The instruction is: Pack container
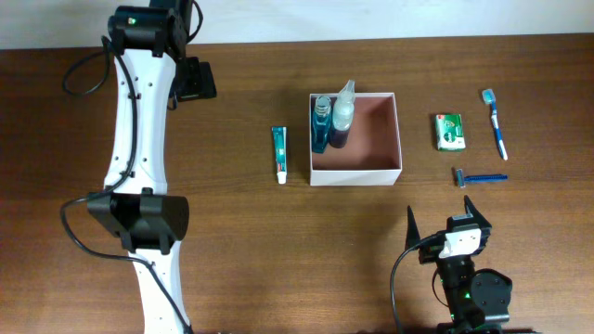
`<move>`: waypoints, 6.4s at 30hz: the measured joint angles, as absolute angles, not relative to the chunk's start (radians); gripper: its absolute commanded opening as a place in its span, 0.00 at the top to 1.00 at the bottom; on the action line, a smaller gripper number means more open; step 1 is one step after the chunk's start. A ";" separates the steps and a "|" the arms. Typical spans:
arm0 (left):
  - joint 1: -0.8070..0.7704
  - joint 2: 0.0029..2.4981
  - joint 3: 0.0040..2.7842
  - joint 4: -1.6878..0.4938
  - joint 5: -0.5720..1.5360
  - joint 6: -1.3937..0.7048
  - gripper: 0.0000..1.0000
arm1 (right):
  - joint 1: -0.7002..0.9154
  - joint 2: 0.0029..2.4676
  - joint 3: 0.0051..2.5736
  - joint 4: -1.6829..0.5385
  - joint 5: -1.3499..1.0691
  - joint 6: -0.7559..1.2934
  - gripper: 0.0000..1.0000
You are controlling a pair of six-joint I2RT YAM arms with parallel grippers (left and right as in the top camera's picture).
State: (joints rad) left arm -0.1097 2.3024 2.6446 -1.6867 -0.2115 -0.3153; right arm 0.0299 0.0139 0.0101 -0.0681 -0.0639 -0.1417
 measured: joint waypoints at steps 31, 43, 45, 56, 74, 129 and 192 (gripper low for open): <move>-0.283 2.302 2.189 -1.402 -0.024 -0.337 0.01 | 0.030 0.014 0.010 -0.068 -0.064 -0.142 0.01; -0.336 2.302 2.071 -1.270 -0.014 -0.342 0.01 | 0.030 0.014 0.010 -0.068 -0.064 -0.141 0.01; -0.341 2.302 2.064 -1.250 -0.014 -0.342 0.01 | 0.030 0.014 0.010 -0.068 -0.064 -0.142 0.01; -0.386 2.302 2.058 -1.191 -0.010 -0.374 0.01 | 0.030 0.014 0.010 -0.068 -0.064 -0.142 0.01; -0.386 2.347 2.051 -1.187 -0.010 -0.409 0.01 | 0.030 0.014 0.010 -0.068 -0.064 -0.142 0.01; -0.039 2.349 2.364 -1.343 -0.049 -0.359 0.01 | 0.030 0.014 0.010 -0.048 -0.083 -0.142 0.01; -0.039 2.349 2.364 -1.343 -0.052 -0.359 0.01 | -0.348 2.028 2.091 -1.334 -0.323 -0.186 0.01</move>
State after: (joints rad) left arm -0.0387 2.3493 2.3642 -1.3434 -0.0525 -0.3588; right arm -0.3485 2.0285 2.0914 -1.3342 -0.3233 -0.1860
